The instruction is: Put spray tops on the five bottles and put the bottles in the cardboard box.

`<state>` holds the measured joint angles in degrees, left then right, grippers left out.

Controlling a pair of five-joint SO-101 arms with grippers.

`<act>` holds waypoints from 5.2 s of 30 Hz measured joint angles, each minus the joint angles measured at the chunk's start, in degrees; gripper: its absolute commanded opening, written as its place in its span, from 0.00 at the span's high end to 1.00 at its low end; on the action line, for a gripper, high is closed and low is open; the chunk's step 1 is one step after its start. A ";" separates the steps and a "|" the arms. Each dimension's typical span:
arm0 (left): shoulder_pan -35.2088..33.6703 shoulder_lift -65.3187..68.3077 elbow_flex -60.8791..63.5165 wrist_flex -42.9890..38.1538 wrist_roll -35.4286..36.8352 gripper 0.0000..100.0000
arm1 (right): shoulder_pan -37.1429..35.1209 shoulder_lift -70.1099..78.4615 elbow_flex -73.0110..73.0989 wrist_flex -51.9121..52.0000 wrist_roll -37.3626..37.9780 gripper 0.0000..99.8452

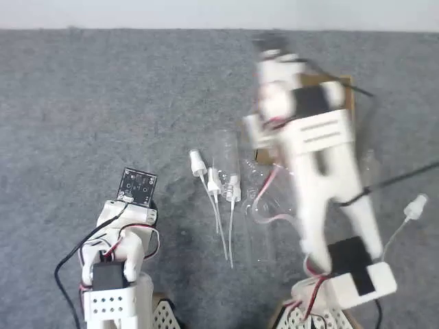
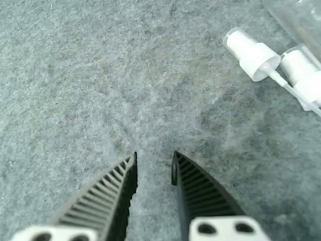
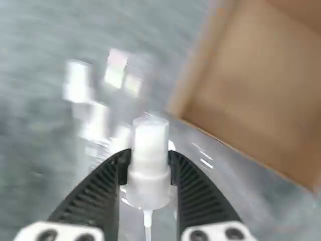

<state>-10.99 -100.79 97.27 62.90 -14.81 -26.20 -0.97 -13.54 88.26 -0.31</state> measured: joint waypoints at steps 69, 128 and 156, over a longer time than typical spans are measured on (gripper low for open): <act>0.00 0.00 0.00 0.00 0.00 0.90 | 33.23 -8.97 0.79 2.73 9.23 0.85; 0.00 0.00 0.00 0.00 0.00 0.90 | 60.22 0.00 22.15 -14.86 19.60 0.99; -0.26 0.00 0.00 1.23 0.00 0.90 | -2.37 -1.67 18.64 -9.93 2.02 0.99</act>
<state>-11.25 -100.79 97.27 64.13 -14.81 -28.57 -2.64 5.10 78.33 1.71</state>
